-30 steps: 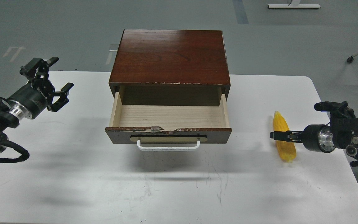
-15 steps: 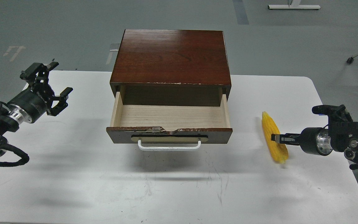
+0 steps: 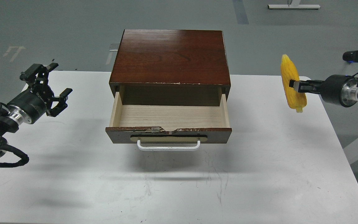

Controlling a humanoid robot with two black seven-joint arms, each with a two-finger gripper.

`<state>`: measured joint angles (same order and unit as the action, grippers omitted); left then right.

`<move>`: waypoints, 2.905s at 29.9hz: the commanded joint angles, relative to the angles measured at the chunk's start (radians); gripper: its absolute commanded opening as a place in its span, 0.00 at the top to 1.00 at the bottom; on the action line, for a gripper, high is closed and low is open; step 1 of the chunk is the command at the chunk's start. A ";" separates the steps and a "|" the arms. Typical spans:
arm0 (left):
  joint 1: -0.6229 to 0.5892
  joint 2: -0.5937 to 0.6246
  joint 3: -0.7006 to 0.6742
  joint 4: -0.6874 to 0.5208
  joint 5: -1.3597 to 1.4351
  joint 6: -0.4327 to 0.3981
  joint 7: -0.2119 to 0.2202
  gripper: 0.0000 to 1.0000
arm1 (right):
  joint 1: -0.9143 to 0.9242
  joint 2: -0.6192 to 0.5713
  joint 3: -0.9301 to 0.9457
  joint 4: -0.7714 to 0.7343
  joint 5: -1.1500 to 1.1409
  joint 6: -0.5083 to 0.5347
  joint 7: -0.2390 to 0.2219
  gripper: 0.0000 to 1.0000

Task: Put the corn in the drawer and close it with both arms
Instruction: 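Lift the corn with the right gripper and lower it into the drawer, then open the right gripper and withdraw it from the drawer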

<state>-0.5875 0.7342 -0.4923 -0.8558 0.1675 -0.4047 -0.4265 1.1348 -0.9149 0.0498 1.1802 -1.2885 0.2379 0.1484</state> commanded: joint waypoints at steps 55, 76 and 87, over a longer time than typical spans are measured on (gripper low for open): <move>-0.008 0.027 -0.012 0.003 -0.005 0.033 -0.003 0.02 | 0.158 0.462 0.068 0.101 -0.604 -0.338 0.263 0.01; -0.040 0.056 -0.009 0.004 0.092 0.035 -0.047 0.02 | -0.073 0.278 0.183 -0.694 1.330 0.251 -0.081 0.00; -0.080 0.051 -0.011 -0.009 0.208 0.070 -0.061 0.02 | -0.273 0.220 0.251 -0.371 1.445 0.251 -0.076 0.03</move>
<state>-0.6597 0.7843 -0.5023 -0.8583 0.3610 -0.3368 -0.4873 0.9008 -0.6620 0.2737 0.6834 0.1575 0.4888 0.0659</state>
